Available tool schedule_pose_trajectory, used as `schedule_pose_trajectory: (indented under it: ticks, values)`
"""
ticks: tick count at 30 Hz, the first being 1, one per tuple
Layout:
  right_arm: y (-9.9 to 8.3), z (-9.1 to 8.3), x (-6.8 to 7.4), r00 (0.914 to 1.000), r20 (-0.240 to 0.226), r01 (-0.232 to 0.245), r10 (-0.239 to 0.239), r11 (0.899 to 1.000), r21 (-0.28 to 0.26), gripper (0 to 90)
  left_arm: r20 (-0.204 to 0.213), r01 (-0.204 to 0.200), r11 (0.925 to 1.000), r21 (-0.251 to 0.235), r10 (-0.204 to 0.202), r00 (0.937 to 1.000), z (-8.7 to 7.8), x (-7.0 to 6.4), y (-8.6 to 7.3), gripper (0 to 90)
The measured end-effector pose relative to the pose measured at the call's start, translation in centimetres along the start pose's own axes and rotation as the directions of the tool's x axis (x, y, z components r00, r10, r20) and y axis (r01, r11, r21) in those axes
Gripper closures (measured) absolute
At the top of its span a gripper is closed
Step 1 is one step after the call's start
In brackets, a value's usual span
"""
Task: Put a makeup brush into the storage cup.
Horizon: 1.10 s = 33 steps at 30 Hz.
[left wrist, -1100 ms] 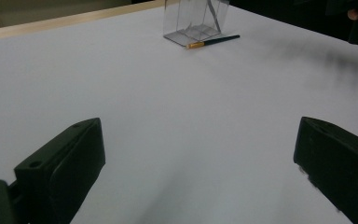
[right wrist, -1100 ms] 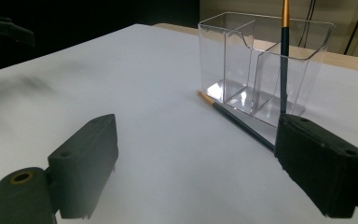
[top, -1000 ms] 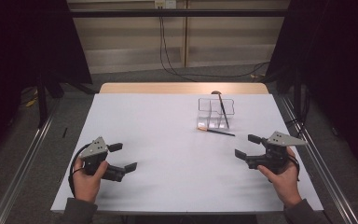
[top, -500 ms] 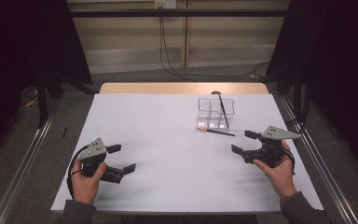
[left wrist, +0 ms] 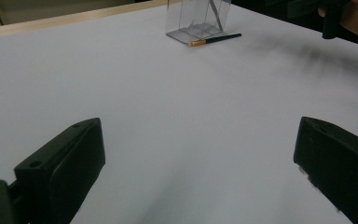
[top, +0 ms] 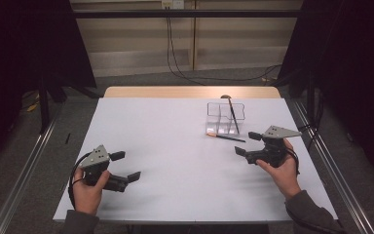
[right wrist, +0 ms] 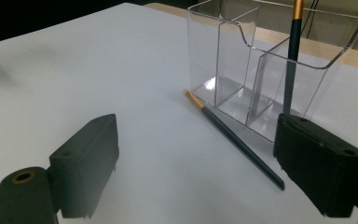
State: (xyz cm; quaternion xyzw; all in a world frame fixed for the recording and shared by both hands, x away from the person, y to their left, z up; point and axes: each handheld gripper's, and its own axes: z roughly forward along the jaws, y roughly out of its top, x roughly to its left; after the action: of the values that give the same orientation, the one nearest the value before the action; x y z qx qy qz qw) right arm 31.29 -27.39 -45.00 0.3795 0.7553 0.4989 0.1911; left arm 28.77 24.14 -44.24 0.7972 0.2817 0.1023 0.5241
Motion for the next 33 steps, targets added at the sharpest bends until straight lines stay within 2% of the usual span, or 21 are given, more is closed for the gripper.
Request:
schedule_pose_trajectory:
  ticks: [13, 21, 33]
  values:
    - [0.9, 2.0, -0.4, 0.9997, -0.01, 0.023, -0.023, 0.999, 0.039, 15.3, -0.002, 0.005, 1.0, -0.004, -0.005, 1.0, 0.0, 0.0, 0.0, 1.7]
    - [1.1, 3.1, -0.7, 0.999, -0.024, 0.039, -0.038, 0.997, 0.072, 19.4, 0.003, -0.002, 1.0, 0.001, 0.002, 1.0, 0.0, 0.0, 0.0, 1.7]
    - [1.7, 4.0, -1.1, 0.9979, -0.02, 0.063, -0.061, 0.993, 0.102, 27.2, -0.002, 0.002, 1.0, -0.003, -0.002, 1.0, 0.0, 0.1, 0.0, 1.7]
